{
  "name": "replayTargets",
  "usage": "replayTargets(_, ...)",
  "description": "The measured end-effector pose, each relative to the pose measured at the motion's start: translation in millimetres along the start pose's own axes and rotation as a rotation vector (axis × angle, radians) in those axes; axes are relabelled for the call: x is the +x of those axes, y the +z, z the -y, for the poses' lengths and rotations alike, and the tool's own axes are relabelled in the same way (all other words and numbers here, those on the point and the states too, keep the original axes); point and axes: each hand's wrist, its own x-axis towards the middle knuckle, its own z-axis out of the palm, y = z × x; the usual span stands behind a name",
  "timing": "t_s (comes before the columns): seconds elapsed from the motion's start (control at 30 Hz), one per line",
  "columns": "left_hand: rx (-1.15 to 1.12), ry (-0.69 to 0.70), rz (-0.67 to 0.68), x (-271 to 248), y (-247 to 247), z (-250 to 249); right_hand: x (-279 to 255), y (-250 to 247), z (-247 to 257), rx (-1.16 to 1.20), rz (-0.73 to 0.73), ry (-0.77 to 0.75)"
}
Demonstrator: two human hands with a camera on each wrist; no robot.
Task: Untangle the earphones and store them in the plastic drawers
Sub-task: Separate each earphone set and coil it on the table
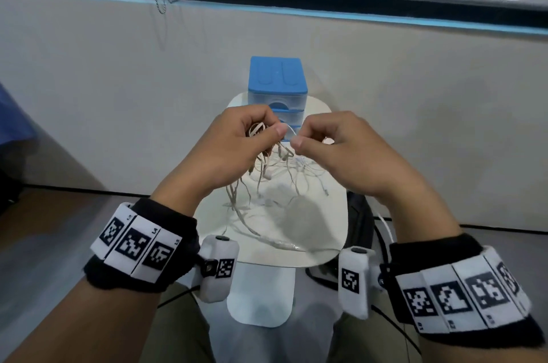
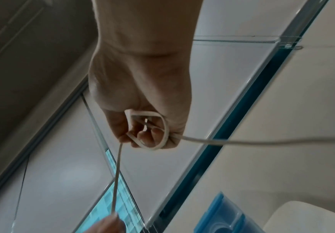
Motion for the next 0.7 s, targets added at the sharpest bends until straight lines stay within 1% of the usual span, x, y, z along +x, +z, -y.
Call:
replayTargets(0.07, -0.011, -0.002, 0.009, -2, -1, -1, 1, -3, 0, 0.076, -0.051, -0.018)
replayTargets(0.2, -0.039, -0.014, 0.075, -8, -4, 0, 1, -18, 9, 0.487, -0.248, -0.061)
replayTargets(0.27, -0.05, -0.013, 0.103, -11, -5, 1, -2, -27, 11, 0.627, -0.376, -0.063)
replayTargets(0.33, -0.063, -0.025, 0.114, -13, -6, 1, -7, -34, 7, 0.659, -0.523, -0.037)
replayTargets(0.43, -0.059, -0.067, 0.107, -15, -8, 1, -16, -40, -14, 0.565, -0.741, 0.044)
replayTargets(0.47, -0.061, -0.076, 0.102, -15, -10, -1, -19, -41, -22, 0.518, -0.781, 0.079)
replayTargets(0.5, -0.071, -0.076, 0.094, -16, -11, -2, -24, -41, -32, 0.458, -0.791, 0.123)
replayTargets(0.57, -0.117, -0.057, 0.069, -15, -13, -4, -35, -38, -52, 0.315, -0.728, 0.243)
replayTargets(0.63, -0.183, -0.043, 0.04, -13, -14, -7, -44, -32, -71, 0.18, -0.592, 0.371)
replayTargets(0.7, -0.254, -0.049, 0.028, -10, -15, -10, -50, -24, -84, 0.07, -0.44, 0.468)
